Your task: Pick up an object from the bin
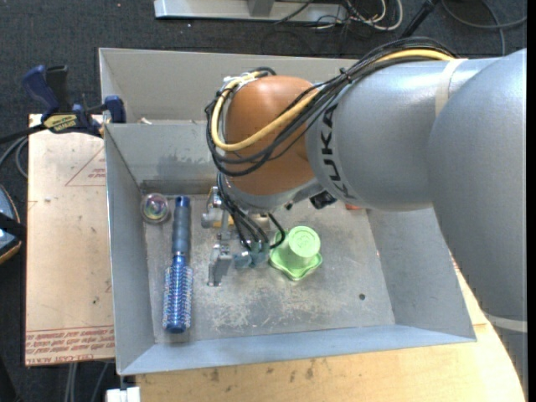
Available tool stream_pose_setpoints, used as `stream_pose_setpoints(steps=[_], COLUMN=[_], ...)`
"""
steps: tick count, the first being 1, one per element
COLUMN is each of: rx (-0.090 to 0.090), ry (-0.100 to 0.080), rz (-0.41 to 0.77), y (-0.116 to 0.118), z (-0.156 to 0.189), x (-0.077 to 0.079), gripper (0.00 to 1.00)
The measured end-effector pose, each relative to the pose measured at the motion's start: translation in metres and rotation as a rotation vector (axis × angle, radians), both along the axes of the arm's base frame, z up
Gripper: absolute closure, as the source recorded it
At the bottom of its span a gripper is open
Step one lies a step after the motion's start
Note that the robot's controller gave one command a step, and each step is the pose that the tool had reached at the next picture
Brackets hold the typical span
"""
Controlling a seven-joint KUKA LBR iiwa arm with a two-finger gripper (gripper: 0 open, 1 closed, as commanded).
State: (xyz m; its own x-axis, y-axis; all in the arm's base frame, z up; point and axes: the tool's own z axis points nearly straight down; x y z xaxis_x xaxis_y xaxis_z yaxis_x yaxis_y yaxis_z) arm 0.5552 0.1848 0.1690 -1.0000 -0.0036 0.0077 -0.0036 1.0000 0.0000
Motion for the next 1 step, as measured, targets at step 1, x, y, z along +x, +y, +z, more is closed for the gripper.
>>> stream_pose_setpoints(steps=[1], rx=[0.004], ry=[-0.016], rz=[0.6], y=[0.0497], z=[-0.0947], x=[-0.0293], gripper=[0.0])
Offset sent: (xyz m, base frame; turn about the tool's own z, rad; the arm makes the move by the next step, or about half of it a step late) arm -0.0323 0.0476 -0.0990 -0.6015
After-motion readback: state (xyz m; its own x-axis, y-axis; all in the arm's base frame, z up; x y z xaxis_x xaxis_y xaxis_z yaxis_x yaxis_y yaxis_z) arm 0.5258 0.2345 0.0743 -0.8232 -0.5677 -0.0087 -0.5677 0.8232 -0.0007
